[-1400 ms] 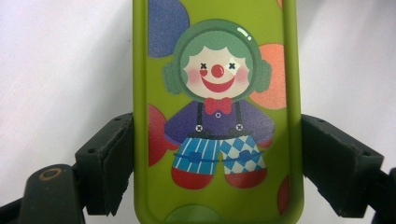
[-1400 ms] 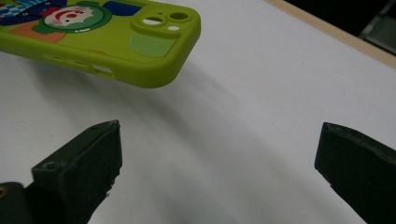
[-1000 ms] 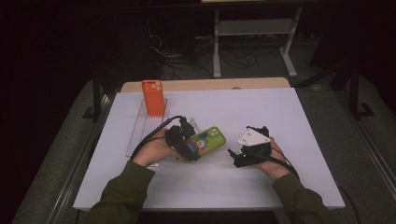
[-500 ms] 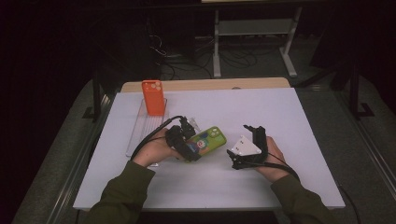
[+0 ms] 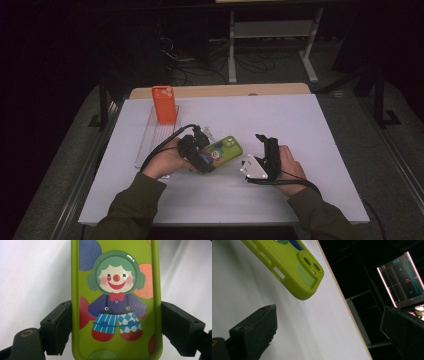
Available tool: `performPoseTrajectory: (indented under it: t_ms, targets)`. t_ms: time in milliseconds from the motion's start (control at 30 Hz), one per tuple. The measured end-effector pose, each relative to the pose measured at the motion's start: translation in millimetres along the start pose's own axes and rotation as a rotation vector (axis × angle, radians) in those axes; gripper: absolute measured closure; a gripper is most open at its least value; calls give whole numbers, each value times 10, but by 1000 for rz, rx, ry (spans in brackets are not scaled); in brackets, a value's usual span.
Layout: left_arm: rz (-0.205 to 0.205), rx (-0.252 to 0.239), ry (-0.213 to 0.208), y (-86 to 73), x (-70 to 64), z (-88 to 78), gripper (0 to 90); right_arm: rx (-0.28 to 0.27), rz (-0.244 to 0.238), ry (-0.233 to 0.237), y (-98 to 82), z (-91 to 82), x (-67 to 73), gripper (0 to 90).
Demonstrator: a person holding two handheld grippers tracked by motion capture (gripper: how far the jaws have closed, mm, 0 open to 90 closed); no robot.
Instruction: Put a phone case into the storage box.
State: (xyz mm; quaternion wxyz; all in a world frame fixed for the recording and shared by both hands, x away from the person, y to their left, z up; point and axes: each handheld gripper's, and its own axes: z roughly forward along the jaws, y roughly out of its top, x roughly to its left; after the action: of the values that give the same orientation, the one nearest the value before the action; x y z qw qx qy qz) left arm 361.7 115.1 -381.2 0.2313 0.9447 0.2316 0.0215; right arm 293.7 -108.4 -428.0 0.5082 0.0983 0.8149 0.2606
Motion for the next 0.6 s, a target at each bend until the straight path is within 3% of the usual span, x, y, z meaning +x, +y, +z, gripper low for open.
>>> performPoseTrajectory:
  t_ms: [167,400,600]
  targets:
    - [14,16,0,1,14,-14,163,-13,-105,-52,30,-3,32,2]
    - [2,10,1,-9,12,-7,163,-29,-227,-108,96,-2,140,3]
    - [15,16,4,-3,22,-20,163,-72,-339,-151,194,-20,227,3]
